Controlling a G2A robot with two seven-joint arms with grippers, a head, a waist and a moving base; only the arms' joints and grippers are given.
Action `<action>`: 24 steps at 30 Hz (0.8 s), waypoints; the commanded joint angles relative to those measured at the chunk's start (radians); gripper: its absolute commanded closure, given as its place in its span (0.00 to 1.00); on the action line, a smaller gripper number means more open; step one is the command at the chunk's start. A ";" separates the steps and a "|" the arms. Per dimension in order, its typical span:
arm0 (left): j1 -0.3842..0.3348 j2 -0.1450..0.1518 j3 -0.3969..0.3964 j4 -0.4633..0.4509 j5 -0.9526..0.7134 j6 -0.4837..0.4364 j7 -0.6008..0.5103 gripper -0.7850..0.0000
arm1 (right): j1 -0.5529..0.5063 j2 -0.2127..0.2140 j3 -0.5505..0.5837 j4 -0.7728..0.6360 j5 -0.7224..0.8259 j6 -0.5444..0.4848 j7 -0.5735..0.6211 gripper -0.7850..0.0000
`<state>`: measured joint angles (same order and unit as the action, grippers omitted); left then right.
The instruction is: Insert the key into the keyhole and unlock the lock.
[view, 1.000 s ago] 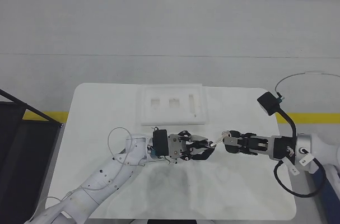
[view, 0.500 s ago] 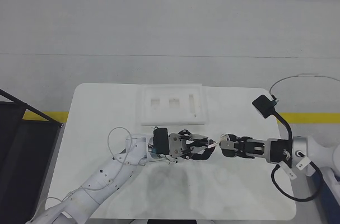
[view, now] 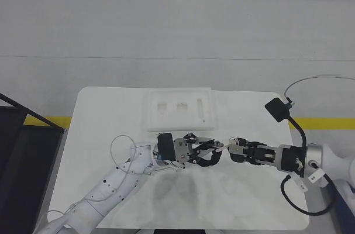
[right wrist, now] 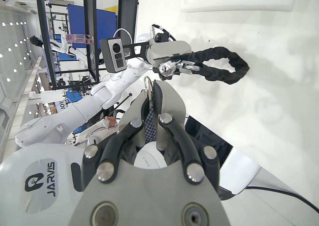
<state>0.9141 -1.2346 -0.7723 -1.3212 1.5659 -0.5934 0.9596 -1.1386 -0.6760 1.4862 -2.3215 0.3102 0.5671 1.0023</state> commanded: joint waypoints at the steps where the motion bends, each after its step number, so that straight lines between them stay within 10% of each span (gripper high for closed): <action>1: 0.011 -0.002 -0.001 0.002 -0.015 0.012 0.017 1.00 | 0.003 0.002 0.000 -0.015 -0.025 0.011 -0.006 1.00; 24: 0.013 -0.034 0.045 0.070 -0.013 0.058 0.125 1.00 | 0.049 0.005 -0.055 -0.028 -0.138 0.034 -0.047 1.00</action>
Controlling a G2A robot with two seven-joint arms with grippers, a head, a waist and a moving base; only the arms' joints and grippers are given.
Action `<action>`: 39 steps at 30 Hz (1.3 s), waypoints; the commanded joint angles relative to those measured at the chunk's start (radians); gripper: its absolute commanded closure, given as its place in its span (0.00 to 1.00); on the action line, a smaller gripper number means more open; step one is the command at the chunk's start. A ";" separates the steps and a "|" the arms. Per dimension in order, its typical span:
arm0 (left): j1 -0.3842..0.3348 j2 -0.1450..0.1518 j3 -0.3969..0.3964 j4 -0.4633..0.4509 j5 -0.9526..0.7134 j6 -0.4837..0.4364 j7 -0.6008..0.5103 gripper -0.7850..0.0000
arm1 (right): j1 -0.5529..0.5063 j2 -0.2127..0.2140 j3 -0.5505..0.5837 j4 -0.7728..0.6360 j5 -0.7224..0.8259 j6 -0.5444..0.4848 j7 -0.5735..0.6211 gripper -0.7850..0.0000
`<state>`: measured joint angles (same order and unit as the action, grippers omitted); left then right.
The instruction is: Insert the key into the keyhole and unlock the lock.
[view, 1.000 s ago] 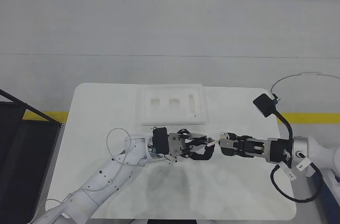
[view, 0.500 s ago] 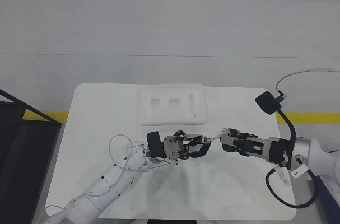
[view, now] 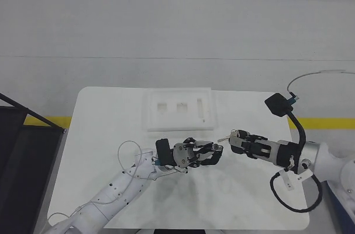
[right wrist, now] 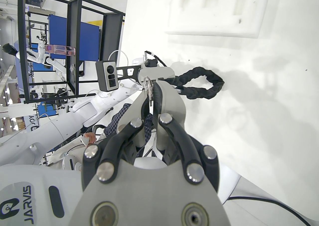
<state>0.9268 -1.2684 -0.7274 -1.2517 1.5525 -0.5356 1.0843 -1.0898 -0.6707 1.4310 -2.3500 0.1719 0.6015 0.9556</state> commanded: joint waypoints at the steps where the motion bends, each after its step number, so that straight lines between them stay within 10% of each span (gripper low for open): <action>1: 0.000 0.000 0.000 0.000 0.000 0.000 0.000 1.00 | 0.000 0.000 0.000 0.000 0.000 0.000 0.000 1.00; 39: -0.004 -0.044 -0.002 0.066 -0.006 0.089 -0.009 1.00 | 0.206 0.002 -0.190 0.000 -0.209 0.099 0.130 1.00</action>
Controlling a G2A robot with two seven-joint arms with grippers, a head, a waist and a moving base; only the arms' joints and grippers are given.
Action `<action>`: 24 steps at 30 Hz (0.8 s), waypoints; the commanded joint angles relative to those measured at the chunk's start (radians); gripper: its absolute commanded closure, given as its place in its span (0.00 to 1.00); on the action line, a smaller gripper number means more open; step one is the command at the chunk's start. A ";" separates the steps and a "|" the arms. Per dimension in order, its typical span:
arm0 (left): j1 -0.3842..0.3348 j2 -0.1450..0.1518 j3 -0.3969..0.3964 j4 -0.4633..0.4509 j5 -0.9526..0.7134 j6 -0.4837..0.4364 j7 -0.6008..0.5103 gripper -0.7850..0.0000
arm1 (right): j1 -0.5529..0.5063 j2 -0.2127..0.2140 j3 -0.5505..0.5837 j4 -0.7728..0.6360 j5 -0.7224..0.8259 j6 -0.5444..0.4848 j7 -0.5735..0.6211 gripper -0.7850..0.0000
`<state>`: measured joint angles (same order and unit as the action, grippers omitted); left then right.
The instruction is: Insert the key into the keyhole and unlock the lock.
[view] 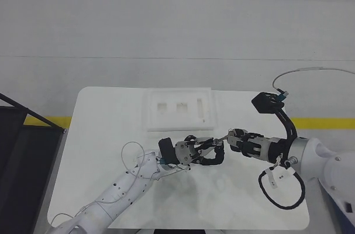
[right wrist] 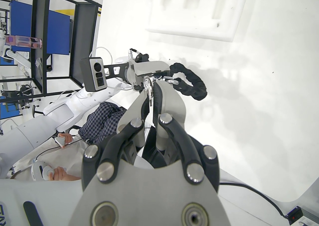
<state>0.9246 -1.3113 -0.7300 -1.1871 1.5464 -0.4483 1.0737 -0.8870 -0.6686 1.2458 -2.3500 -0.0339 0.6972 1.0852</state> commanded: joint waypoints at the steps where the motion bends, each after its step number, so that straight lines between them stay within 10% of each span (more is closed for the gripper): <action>1: -0.003 -0.003 0.001 0.003 0.000 0.002 0.004 1.00 | 0.007 -0.001 -0.011 0.000 -0.008 0.008 0.001 1.00; 24: 0.005 -0.019 -0.010 0.015 0.017 -0.003 0.010 1.00 | 0.042 -0.004 -0.074 0.000 -0.058 0.048 -0.016 1.00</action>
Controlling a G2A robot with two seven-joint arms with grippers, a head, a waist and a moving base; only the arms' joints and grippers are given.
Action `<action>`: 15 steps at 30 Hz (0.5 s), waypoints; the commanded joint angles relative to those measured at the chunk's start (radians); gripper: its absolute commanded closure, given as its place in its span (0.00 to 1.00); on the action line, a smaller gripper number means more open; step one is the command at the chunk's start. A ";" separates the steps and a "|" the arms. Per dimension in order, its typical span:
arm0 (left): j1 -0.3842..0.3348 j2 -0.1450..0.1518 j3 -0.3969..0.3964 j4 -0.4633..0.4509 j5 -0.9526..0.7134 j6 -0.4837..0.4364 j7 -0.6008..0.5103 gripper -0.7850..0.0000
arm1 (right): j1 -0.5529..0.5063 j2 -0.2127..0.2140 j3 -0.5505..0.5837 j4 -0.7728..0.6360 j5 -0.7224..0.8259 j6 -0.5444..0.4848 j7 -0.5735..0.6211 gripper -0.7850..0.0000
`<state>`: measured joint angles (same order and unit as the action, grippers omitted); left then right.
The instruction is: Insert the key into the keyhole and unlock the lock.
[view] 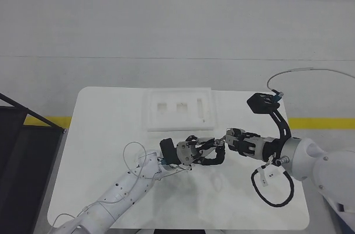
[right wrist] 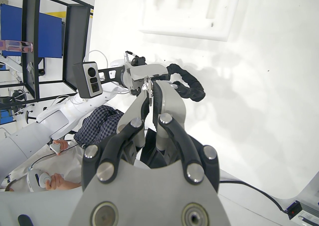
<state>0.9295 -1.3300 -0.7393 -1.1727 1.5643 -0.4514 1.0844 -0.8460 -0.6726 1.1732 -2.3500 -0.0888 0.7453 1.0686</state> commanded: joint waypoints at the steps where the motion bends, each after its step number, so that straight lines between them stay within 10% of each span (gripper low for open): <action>1: 0.001 -0.001 -0.002 0.000 0.000 0.001 -0.003 1.00 | 0.004 0.000 -0.004 0.000 -0.009 -0.002 0.001 1.00; 15: 0.014 -0.006 -0.021 -0.005 -0.014 -0.003 -0.031 1.00 | 0.074 -0.006 -0.113 0.000 -0.108 -0.004 0.011 1.00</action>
<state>0.9427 -1.3361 -0.7588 -1.1769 1.5521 -0.4540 1.0538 -0.7753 -0.6781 1.0661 -2.3500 -0.1966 0.7385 1.0814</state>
